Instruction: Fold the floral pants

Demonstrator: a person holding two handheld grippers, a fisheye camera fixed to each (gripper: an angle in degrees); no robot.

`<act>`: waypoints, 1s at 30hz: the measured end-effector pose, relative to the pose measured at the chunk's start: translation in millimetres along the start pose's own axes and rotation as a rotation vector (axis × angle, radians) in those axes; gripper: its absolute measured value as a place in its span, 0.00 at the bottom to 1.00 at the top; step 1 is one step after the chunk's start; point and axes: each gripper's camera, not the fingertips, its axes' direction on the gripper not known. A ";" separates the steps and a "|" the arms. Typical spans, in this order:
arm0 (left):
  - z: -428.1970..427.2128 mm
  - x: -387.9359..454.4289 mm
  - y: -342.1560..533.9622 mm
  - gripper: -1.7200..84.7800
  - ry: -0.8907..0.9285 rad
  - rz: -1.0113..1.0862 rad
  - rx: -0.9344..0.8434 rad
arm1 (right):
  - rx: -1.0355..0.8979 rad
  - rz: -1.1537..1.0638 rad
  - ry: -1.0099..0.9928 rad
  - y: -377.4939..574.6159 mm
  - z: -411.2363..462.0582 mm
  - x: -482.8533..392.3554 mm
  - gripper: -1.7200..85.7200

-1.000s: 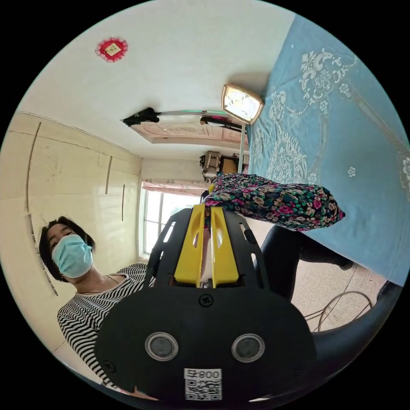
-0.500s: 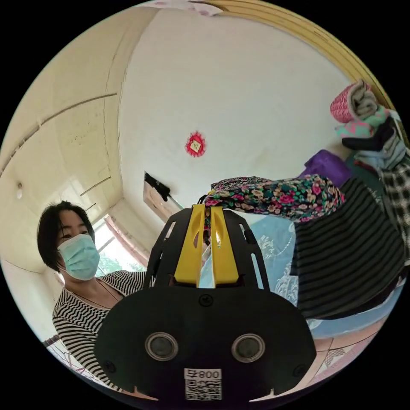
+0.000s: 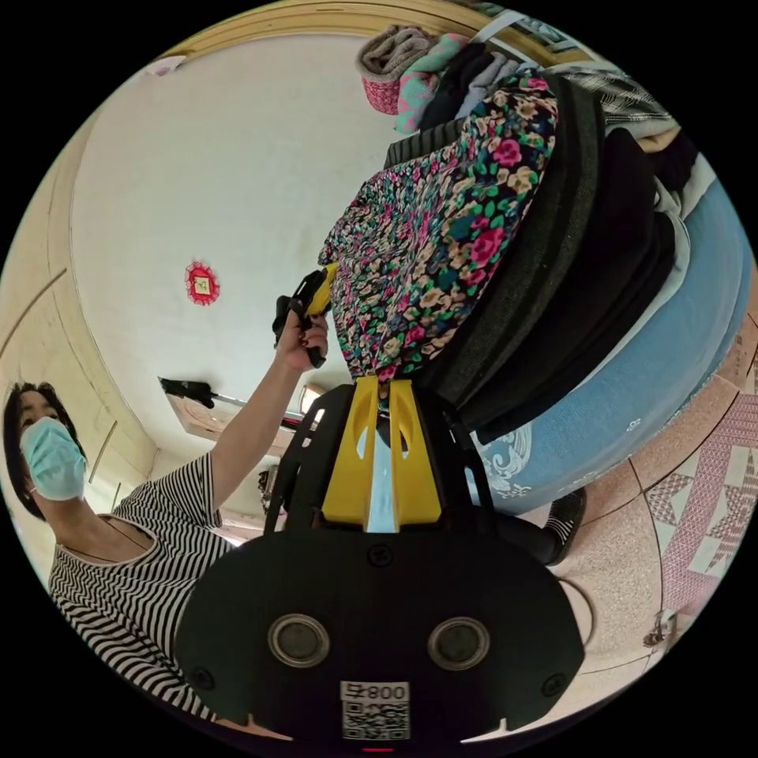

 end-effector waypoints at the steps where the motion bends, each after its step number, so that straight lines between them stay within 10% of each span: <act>1: -0.3 4.2 -4.8 0.07 0.000 0.005 -0.004 | -0.001 0.001 -0.012 -1.2 -0.5 8.3 0.05; 16: -55.4 123.4 -62.3 0.04 -0.104 0.083 0.259 | 0.218 0.116 -0.132 24.3 -66.8 82.4 0.02; 30: 37.3 218.6 -113.3 0.02 -0.507 0.295 0.106 | 0.072 -0.407 1.038 -134.4 61.7 -17.6 0.02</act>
